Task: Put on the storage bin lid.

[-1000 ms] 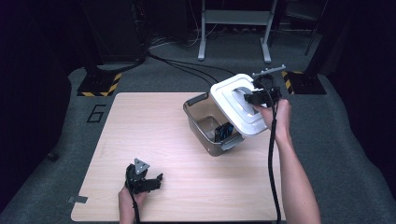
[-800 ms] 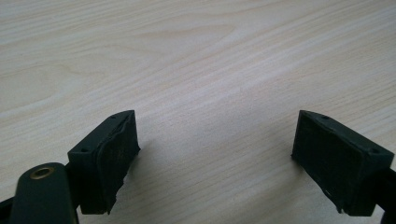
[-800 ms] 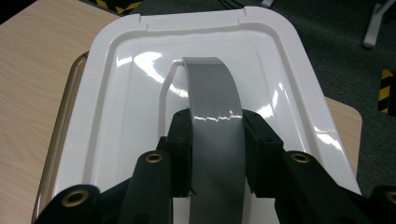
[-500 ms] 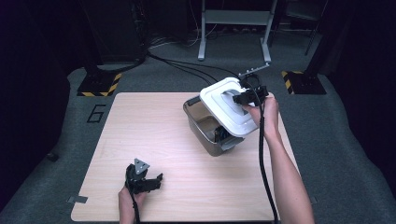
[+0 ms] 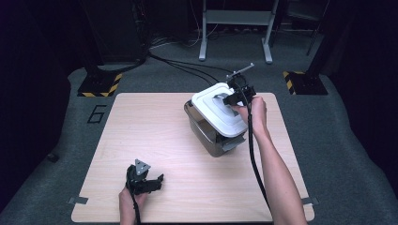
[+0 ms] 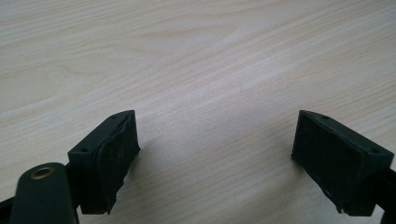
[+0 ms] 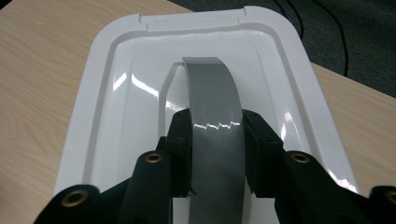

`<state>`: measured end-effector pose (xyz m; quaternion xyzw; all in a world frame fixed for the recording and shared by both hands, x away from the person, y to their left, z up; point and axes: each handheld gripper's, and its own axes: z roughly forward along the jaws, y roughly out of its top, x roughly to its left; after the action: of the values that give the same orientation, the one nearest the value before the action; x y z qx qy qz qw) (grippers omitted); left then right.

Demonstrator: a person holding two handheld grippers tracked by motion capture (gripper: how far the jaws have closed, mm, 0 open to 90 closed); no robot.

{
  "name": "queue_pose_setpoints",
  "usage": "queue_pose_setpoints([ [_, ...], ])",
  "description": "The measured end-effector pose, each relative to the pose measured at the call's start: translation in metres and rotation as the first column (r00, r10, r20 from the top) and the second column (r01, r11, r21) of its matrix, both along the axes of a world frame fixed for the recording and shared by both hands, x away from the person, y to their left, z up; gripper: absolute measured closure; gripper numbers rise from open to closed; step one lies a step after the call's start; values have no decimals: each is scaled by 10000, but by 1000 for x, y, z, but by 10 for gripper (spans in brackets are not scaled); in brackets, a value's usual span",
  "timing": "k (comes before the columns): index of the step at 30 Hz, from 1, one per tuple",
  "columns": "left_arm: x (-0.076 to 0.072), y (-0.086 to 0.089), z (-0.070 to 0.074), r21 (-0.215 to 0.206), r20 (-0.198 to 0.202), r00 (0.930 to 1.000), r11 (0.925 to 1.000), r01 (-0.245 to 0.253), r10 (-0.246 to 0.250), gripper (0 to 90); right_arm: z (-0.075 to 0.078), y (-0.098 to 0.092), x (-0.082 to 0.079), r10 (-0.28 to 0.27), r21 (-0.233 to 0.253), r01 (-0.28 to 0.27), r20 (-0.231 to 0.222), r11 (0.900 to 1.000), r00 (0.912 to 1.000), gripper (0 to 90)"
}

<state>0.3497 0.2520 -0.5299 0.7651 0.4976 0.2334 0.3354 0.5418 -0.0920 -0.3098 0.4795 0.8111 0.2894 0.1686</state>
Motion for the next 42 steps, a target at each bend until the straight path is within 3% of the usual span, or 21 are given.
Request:
queue_pose_setpoints([
  [10, 0, 0, 0, 10, -23, 10000, 10000, 28, -28, 141, -14, 15, 16, -20, -105, 15, -476, 9999, 9989, 664],
  [24, 0, 0, 0, 18, -5, 10000, 10000, 43, -43, 141, -27, 40, 26, -15, -359, -9, -677, 9994, 9977, 661],
  [42, 0, 0, 0, 54, 1, 10000, 10000, 63, -63, 142, -31, 46, 28, -243, -743, 207, -478, 9970, 9986, 655],
])
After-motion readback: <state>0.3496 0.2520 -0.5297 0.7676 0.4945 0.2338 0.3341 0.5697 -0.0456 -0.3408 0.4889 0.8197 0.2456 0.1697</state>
